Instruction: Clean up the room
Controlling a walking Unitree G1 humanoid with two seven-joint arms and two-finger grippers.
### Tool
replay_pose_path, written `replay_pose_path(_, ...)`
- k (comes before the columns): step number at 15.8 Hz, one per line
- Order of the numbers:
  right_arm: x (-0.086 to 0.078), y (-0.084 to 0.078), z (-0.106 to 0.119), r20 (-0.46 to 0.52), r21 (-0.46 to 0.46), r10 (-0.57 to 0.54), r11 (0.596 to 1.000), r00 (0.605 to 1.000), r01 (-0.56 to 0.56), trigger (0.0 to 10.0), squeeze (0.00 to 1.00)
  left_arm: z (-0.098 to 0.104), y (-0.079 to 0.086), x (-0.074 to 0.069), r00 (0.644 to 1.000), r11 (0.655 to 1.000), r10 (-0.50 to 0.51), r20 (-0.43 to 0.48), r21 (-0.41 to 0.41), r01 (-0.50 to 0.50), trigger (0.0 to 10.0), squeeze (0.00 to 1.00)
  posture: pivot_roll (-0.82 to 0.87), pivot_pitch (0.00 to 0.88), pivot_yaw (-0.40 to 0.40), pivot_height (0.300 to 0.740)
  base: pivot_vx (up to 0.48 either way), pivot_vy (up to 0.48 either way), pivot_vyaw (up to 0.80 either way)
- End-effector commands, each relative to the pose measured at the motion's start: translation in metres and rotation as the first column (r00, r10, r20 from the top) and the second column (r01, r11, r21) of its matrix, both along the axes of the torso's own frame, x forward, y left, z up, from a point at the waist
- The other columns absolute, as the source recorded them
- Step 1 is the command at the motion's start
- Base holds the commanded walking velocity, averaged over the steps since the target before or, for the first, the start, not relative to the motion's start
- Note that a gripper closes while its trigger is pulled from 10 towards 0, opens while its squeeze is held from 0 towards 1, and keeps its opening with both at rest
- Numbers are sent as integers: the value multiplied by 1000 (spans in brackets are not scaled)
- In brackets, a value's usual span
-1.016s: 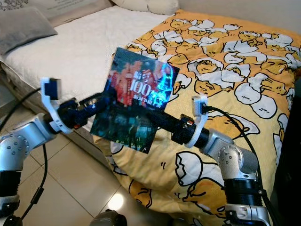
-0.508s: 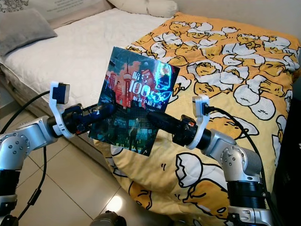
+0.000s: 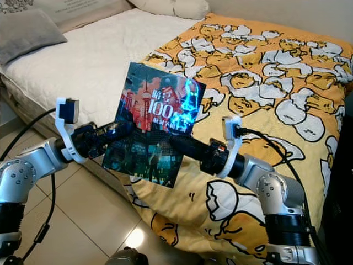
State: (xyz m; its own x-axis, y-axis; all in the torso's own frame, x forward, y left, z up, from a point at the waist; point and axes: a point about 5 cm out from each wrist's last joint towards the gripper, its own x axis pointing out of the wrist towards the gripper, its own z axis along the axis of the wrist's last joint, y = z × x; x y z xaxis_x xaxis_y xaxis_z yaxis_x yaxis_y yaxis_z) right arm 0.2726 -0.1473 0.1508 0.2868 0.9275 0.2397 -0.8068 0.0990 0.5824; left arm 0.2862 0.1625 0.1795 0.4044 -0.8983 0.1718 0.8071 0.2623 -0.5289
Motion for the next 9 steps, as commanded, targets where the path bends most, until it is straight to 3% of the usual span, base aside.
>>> replay_pose_path(1, -1, 4, 10, 45, 28, 27, 999, 999, -28, 0, 0, 4, 2, -2, 1000, 1000, 4, 16, -11, -4, 0, 0, -11, 0, 62, 740, 0, 0, 0)
replay_pose_path(7, -1, 7, 7, 48, 18, 20, 1000, 999, -21, 0, 0, 2, -1, -9, 1000, 1000, -6, 28, -27, 7, 0, 0, -7, 0, 67, 740, 0, 0, 0)
replay_pose_path(8, 0, 7, 6, 49, -8, 0, 1000, 999, 1, 10000, 0, 3, -1, -10, 999, 1000, -5, 32, -27, 6, 0, 0, -4, 0, 68, 740, 0, 0, 0)
replay_pose_path(9, 1, 8, 5, 42, -12, -4, 1000, 999, 4, 10000, 0, 3, -2, -11, 999, 1000, -1, 36, -25, 2, 0, 0, -2, 0, 69, 740, 0, 0, 0)
